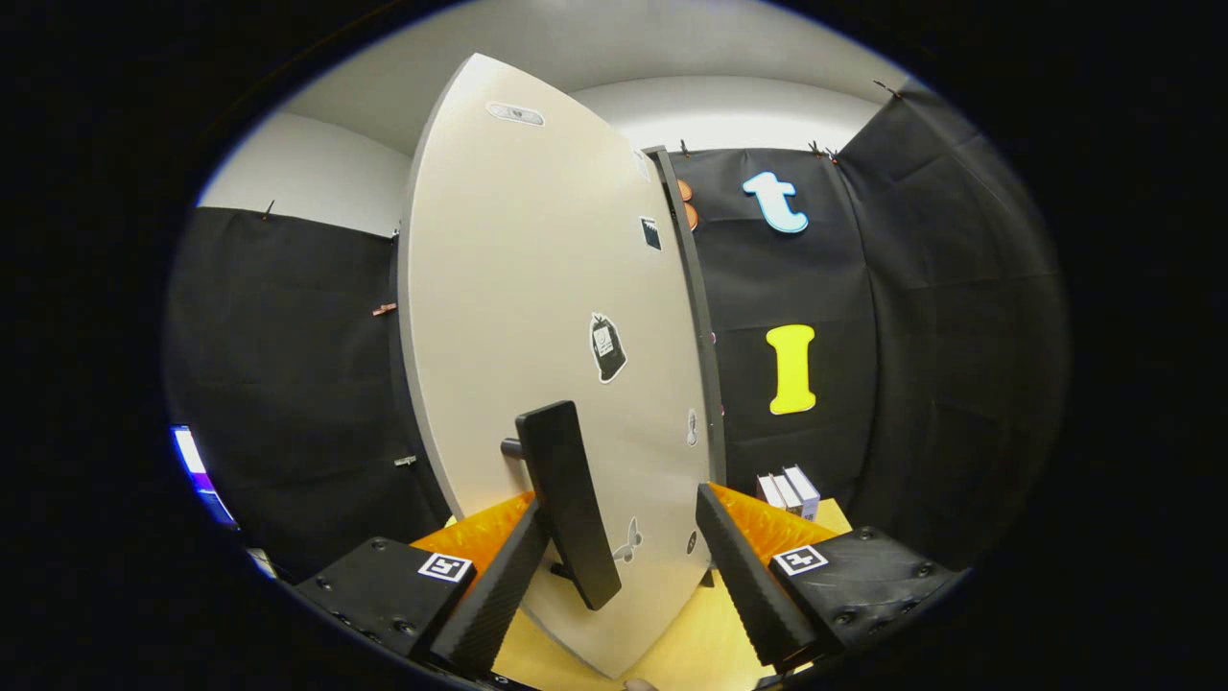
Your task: Open the shoe cabinet door, grab the shoes and put them into the shoe cabinet, then close the shoe cabinet door.
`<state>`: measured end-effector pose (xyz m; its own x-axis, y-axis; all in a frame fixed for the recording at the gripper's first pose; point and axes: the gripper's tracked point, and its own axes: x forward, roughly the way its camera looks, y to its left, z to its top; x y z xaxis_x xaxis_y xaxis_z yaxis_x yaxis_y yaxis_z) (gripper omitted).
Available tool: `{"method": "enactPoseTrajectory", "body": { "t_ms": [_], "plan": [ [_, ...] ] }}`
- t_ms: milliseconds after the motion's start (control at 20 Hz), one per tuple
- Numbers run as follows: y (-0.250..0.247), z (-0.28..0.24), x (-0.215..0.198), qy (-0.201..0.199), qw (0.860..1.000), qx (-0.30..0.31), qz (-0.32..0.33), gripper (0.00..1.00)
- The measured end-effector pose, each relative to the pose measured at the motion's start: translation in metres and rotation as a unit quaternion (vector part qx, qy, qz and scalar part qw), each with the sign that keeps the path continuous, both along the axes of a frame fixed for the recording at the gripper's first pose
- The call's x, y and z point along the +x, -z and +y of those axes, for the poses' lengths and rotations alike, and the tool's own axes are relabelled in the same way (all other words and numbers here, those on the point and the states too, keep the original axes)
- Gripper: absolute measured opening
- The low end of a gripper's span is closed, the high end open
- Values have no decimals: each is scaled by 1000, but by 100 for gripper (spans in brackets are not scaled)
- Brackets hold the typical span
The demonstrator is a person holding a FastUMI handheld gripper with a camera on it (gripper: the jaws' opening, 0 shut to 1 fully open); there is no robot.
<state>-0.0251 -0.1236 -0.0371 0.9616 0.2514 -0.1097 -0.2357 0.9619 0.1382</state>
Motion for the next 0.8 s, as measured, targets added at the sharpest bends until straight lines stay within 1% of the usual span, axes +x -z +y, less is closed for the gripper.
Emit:
{"method": "enactPoseTrajectory", "body": {
  "t_ms": [250, 450, 700, 800],
  "plan": [
    [6, 45, 15, 8, 1000, -3, -2, 98],
    [9, 81, 31, 14, 1000, -19, -11, 98],
    [17, 123, 64, 17, 1000, -18, -16, 98],
    [19, 136, 73, 18, 999, -20, -21, 100]
  ]
}}
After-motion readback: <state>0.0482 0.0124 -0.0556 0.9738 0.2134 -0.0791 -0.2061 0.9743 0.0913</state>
